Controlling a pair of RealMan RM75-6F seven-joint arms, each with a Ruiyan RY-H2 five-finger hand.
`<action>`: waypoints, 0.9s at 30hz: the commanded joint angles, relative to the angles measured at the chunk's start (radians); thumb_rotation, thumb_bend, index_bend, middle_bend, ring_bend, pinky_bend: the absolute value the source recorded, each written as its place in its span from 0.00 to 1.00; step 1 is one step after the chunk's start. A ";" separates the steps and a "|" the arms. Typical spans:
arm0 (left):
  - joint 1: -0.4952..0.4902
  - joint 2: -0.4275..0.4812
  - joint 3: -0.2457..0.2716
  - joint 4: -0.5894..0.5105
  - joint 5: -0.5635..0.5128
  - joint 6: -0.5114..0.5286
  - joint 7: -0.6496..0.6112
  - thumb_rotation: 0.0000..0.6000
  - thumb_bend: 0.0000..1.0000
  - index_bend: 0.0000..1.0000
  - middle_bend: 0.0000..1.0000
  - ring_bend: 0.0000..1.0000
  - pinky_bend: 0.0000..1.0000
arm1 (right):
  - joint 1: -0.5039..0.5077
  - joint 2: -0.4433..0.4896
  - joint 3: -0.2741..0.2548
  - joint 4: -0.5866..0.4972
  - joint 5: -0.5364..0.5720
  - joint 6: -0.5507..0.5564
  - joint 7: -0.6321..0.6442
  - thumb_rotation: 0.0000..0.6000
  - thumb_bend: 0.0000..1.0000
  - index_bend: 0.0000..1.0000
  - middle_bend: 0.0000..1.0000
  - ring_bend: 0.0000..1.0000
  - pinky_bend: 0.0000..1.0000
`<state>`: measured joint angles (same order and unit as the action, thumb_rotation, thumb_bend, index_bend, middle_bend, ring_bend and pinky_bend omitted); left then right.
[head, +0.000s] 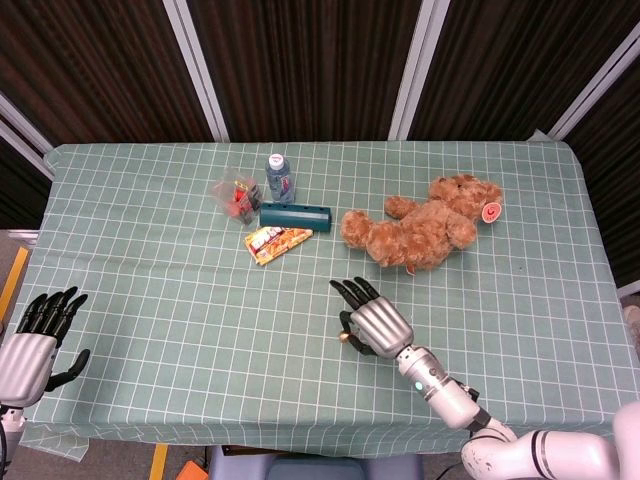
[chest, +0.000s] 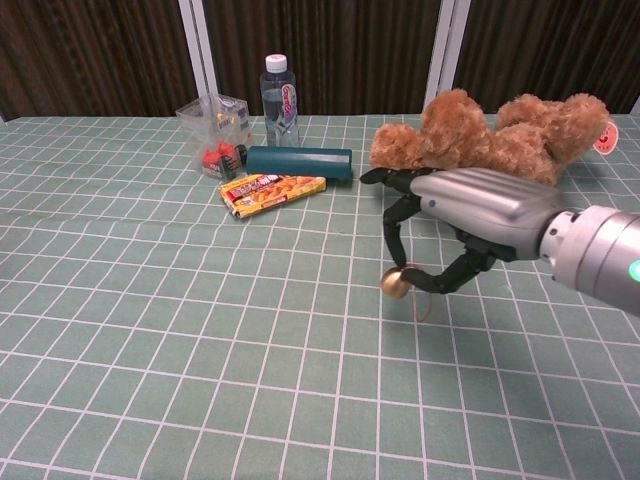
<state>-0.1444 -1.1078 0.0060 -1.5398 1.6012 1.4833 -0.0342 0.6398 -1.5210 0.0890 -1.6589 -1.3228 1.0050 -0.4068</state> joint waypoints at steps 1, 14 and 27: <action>-0.003 0.004 0.003 -0.004 -0.002 -0.010 0.000 1.00 0.38 0.00 0.00 0.00 0.02 | -0.005 0.017 -0.010 -0.012 -0.006 0.006 0.004 1.00 0.57 0.75 0.07 0.00 0.00; -0.003 -0.002 0.005 -0.002 0.005 -0.012 0.011 1.00 0.38 0.00 0.00 0.00 0.02 | 0.027 -0.064 -0.010 0.095 0.060 -0.053 -0.039 1.00 0.57 0.75 0.07 0.00 0.00; -0.007 -0.003 0.005 -0.003 0.000 -0.024 0.016 1.00 0.38 0.00 0.00 0.00 0.02 | 0.058 -0.123 0.001 0.167 0.119 -0.093 -0.063 1.00 0.57 0.75 0.07 0.00 0.00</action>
<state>-0.1507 -1.1112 0.0107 -1.5429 1.6012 1.4595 -0.0184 0.6958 -1.6416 0.0895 -1.4947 -1.2062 0.9139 -0.4687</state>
